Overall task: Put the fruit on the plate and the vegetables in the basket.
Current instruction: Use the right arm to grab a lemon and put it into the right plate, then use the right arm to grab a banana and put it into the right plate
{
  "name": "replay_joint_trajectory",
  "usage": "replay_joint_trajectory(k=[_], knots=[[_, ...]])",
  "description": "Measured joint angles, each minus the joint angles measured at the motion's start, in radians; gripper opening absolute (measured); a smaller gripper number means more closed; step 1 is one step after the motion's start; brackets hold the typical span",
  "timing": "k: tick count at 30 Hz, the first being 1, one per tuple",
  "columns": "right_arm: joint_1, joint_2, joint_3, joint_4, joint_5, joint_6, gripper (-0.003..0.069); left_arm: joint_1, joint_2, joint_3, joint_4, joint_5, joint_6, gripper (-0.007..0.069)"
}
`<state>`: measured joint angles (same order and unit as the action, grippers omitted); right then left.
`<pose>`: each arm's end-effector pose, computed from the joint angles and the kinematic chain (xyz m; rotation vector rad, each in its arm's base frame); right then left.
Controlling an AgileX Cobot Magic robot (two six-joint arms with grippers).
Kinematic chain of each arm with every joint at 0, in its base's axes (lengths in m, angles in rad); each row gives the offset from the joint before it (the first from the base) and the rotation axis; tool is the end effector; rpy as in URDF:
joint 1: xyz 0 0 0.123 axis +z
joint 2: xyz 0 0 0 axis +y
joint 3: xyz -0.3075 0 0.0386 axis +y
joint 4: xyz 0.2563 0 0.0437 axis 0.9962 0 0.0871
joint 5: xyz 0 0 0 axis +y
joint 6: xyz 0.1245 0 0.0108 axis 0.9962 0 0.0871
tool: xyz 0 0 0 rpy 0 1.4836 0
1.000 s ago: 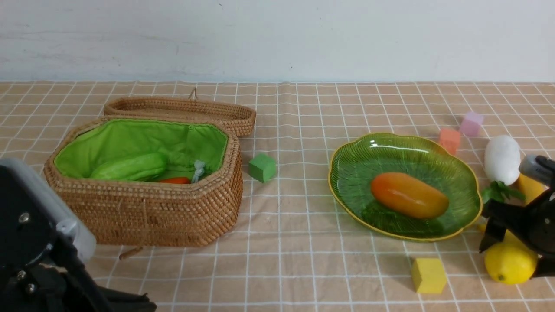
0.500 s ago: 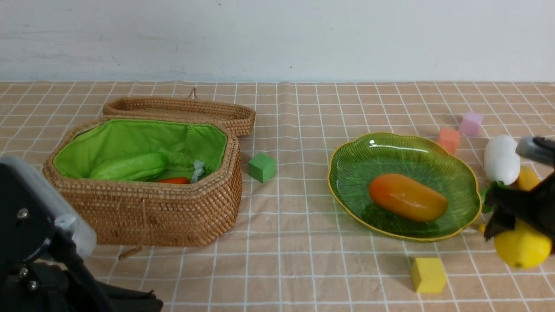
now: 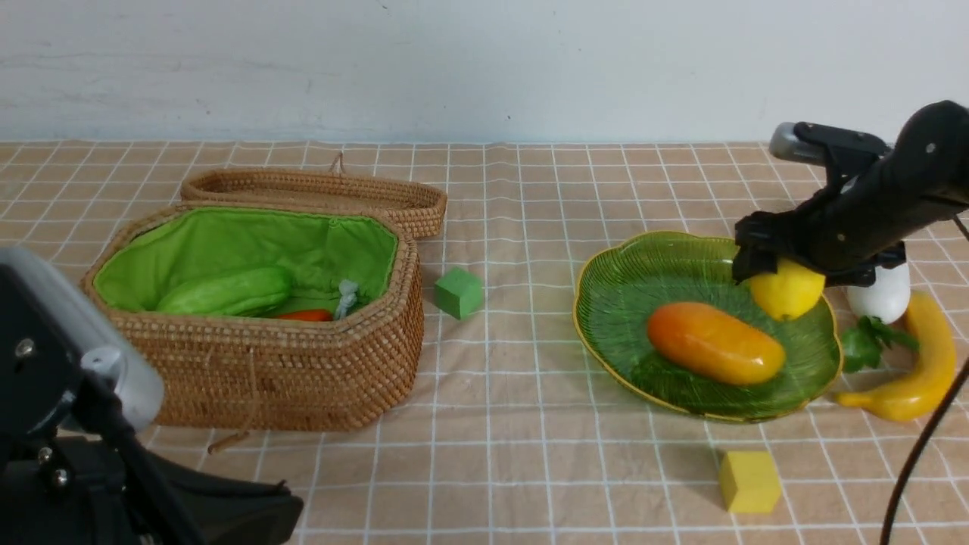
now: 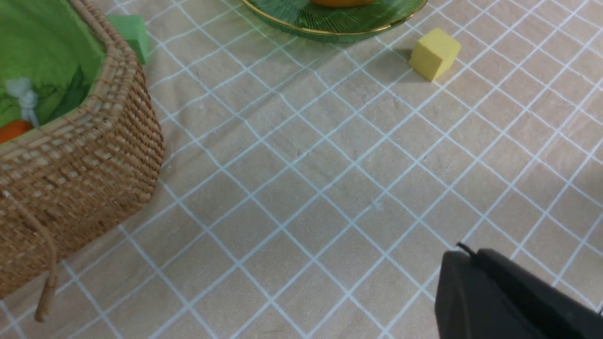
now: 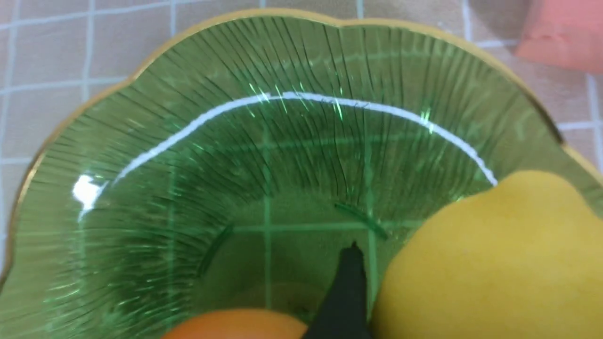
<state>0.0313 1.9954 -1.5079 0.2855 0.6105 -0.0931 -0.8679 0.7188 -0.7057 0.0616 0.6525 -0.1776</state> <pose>0.4753 0.0351 0.2026 0.0811 2.5647 0.2742 0.1040 -0.1156 0.3266 0.7729 2.0566 -0.5329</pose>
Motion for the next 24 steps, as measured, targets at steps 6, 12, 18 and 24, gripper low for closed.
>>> replay_joint_trajectory(k=[6, 12, 18, 24], knots=[[0.000, -0.015, -0.058, -0.003, 0.123, 0.004, 0.0671, 0.000, 0.000, 0.000, 0.000, 0.000, 0.000, -0.0013], [-0.040, -0.125, -0.071, -0.174, 0.295, 0.170, 0.0606, 0.000, 0.000, 0.000, 0.000, 0.000, 0.000, -0.0013], [-0.191, -0.137, 0.055, -0.286, 0.329, 0.317, 0.0542, 0.000, 0.000, 0.000, -0.001, 0.000, 0.000, -0.0013], [-0.271, -0.072, 0.169, -0.202, 0.171, 0.297, 0.0538, 0.000, 0.001, 0.000, -0.001, 0.001, 0.000, -0.0013]])
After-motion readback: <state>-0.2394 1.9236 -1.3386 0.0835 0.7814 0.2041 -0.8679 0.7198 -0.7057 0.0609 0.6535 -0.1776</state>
